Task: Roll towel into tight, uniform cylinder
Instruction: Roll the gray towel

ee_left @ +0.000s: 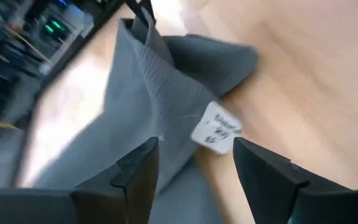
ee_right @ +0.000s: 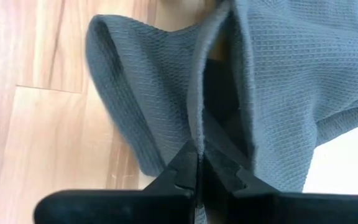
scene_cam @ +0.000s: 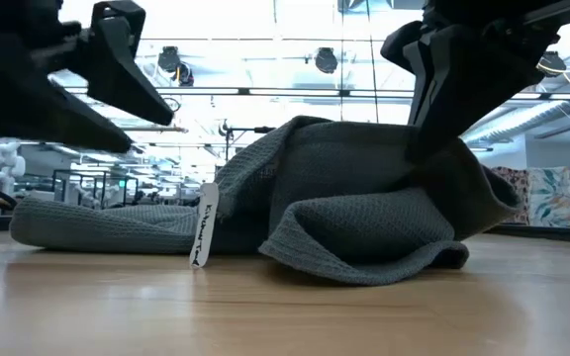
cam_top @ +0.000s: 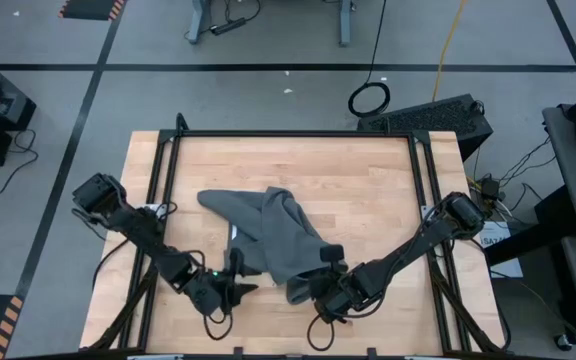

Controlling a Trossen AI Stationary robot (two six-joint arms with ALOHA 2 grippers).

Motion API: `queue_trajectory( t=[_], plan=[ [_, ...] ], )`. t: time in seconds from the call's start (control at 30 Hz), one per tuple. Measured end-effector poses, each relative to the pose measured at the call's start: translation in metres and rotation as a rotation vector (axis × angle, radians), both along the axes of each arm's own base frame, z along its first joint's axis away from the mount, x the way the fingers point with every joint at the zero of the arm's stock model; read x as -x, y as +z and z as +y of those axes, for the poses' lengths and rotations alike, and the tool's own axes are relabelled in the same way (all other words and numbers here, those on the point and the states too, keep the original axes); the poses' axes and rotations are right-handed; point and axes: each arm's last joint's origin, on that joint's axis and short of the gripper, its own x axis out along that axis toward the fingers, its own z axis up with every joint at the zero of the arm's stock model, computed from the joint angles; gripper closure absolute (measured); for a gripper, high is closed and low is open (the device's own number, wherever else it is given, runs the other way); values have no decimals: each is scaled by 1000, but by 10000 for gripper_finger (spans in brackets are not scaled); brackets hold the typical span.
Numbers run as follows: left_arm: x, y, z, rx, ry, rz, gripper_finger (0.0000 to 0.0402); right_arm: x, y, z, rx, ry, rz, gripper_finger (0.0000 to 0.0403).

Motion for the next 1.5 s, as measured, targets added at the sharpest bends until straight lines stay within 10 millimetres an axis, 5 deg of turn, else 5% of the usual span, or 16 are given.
queue_trajectory(
  t=[0.33,0.77,0.97,1.5],
  plan=[
    [-31,-35,-4,-305,-92,39,172,-2,0,-4,-2,-11,2,399],
    [-68,-35,22,-295,-41,91,272,-3,0,-3,-8,-14,-5,399],
    [-72,-23,32,-280,35,43,390,-2,0,-2,-11,-7,-3,399],
    [-79,14,57,-150,115,-51,399,23,0,35,-64,67,11,390]
  ],
)
